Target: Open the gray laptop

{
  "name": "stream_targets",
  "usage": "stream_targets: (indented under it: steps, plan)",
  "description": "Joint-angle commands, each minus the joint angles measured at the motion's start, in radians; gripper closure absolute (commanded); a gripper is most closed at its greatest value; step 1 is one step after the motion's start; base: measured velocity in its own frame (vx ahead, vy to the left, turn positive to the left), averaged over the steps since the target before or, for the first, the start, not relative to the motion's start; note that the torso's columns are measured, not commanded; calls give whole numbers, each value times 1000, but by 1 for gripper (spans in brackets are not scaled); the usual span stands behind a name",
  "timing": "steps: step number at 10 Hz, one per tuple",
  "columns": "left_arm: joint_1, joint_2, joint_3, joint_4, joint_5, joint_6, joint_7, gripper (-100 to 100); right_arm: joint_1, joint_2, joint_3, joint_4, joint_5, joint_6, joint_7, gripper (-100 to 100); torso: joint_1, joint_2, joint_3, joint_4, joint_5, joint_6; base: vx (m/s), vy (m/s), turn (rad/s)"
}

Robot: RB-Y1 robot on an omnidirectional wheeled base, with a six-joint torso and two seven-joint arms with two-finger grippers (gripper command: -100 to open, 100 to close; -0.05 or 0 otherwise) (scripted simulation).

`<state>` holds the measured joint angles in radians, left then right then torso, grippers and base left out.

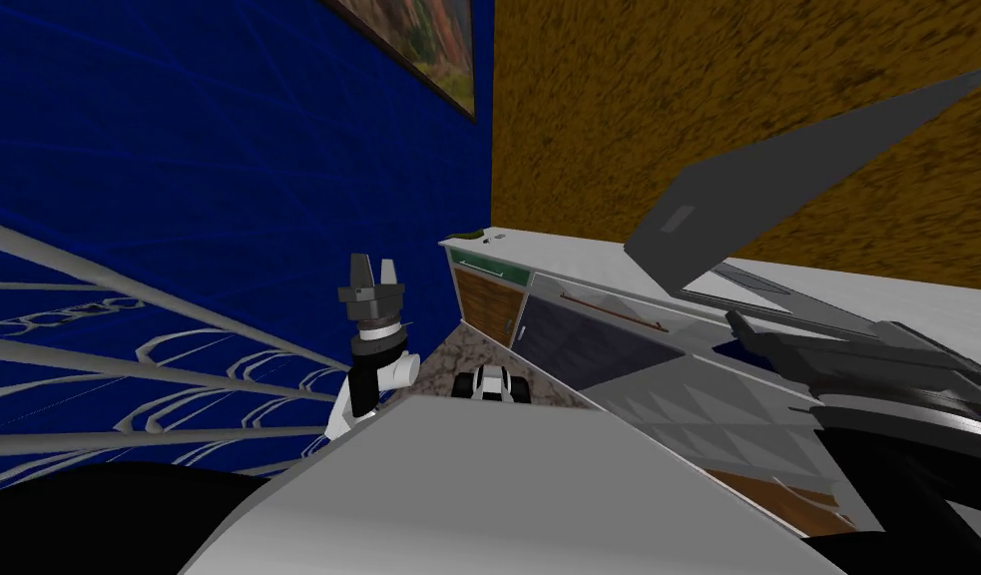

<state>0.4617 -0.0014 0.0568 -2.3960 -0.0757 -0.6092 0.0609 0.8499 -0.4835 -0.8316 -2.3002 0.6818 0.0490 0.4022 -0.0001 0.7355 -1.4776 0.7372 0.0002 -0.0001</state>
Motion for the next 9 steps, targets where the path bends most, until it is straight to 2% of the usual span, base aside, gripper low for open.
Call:
stream_targets:
  steps: [1, 5, 9]
  plan:
    - [0, 0, 0, 0, 0, 0, 0, 0, 37, -30, -38, 6, 41, 55, 63, -100, -2, 0, 0, 0, -1, 0, 206, 127, -23]
    - [0, 0, 0, 0, 0, 0, 0, 0, 69, -75, -65, 38, 84, 123, 140, -100, -1, 5, 3, 1, 0, 0, 157, 141, -20]
    - [0, 0, 0, 0, 0, 0, 0, 0, 92, -116, -66, 77, 112, 185, 210, -100, 0, 2, 1, 0, 0, 0, 126, 88, -24]
